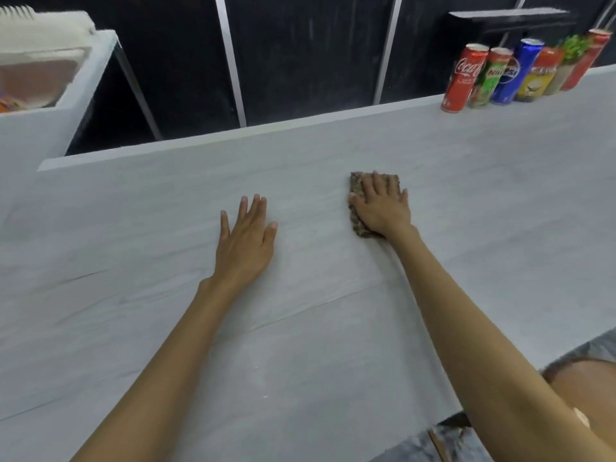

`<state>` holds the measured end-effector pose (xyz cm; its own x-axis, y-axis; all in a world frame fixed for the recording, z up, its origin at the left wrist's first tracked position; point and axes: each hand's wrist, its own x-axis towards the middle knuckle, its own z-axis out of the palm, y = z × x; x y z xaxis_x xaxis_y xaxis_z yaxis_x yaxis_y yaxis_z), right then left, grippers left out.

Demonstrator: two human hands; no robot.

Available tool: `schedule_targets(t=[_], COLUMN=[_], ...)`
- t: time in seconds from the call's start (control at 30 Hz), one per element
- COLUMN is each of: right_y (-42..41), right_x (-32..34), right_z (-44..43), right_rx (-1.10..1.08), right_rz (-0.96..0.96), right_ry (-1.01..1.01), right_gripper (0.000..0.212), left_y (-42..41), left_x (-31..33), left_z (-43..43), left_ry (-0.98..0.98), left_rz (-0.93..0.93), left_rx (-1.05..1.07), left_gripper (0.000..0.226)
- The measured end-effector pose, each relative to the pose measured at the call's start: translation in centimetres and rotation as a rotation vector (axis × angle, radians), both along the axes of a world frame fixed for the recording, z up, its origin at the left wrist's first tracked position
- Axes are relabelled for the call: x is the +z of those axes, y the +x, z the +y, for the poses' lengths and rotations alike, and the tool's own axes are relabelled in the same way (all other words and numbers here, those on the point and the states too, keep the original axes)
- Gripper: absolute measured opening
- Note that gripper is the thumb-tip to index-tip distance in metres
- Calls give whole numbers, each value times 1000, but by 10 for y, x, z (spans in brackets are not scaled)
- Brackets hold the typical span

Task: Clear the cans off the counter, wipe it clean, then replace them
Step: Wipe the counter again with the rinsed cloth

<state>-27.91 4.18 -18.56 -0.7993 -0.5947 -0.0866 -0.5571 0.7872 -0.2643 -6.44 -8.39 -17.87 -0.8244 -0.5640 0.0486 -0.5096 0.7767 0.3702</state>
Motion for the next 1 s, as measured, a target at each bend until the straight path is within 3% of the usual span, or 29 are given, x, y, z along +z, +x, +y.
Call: schedule_targets(t=[0.13,0.23,0.4,0.5,0.63,0.73,0.83,1.0], right_y=[71,54,-75,-98,-40,25,15,-43], right_x=[-10,-15,1,5,4,-8,-9,-2], right_z=[-29,-10,-55,-124,-213,-246,-265,-306], right_rx=[469,681,260,110,284,712,1008,559], right_rz=[75,50,36,-1,-16,12,44,42], right_ry=[-84,-106,7,18,1,-27,25,48], right_gripper=[60,59,57,60,60,60,60,57], left_y=[-27,-29,-14,-9,-12,-14,-6,33], left_x=[1,-2,-2,0,0,-4,-6,-13], left_z=[-14,-36,-81,-104,-139,-160,-177,-197], left_ry=[12,-11,-62,-79,-75,-76,-76,-61], left_rz=[26,43,-16,-17,-27,-39,-17,11], left_rx=[3,28,121,166,250,286,311,384], left_gripper=[53,53,54,54,54,54,55,60])
